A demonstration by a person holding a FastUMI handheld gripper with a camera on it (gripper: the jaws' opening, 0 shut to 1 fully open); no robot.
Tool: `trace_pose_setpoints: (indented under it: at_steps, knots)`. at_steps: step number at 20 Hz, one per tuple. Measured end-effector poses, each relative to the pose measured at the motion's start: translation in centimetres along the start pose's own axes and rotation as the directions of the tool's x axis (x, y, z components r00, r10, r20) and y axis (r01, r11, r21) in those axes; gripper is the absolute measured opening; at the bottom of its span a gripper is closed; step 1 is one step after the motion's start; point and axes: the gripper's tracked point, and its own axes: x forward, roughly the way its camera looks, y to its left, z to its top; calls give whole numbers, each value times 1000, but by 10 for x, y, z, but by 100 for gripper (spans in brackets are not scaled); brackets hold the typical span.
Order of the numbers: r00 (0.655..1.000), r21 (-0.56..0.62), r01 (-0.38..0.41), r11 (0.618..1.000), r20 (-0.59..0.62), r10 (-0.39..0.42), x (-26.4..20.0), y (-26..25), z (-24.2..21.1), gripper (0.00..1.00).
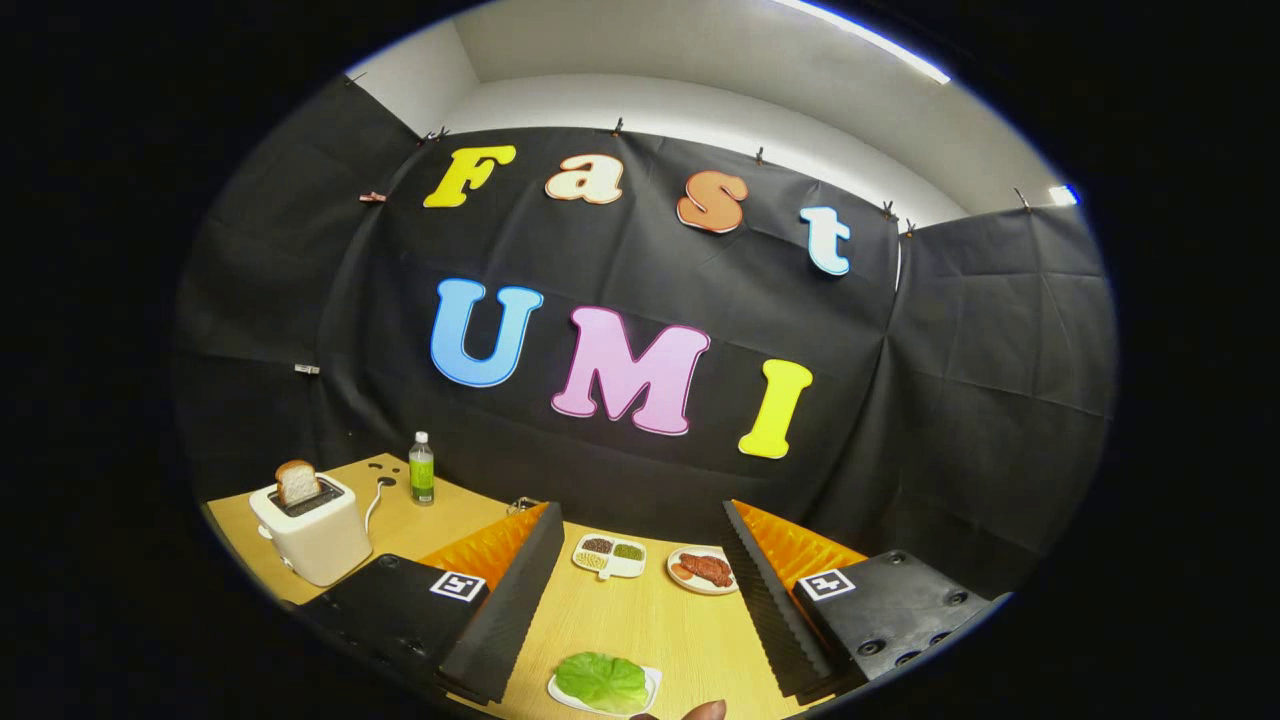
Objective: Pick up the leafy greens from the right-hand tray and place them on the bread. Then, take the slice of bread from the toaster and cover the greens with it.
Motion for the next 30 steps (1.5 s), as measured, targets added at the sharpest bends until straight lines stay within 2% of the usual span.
trace_pose_setpoints:
  at_steps: [4,7,10,14,17,18,21,22,23,25,27,29,30]
  knots:
    - [984,-67,-36,997,-177,24,3,-4,-65,97]
    - [938,-39,-140,989,-324,120,6,12,-124,98]
    - [855,28,-249,968,-463,233,3,28,-189,97]
    - [732,99,-316,944,-607,309,0,36,-269,95]
    - [653,115,-348,930,-683,328,3,36,-320,82]
    - [627,130,-357,925,-701,340,4,38,-334,81]
    - [561,178,-381,907,-735,380,6,44,-361,78]
    - [548,186,-390,902,-740,390,8,45,-367,74]
    - [534,192,-396,898,-747,396,11,44,-371,66]
    - [511,208,-404,891,-756,409,14,45,-378,61]
    - [487,214,-412,886,-770,412,15,44,-387,60]
    - [443,222,-427,877,-794,417,6,45,-396,59]
    - [450,216,-434,875,-789,418,10,43,-394,60]
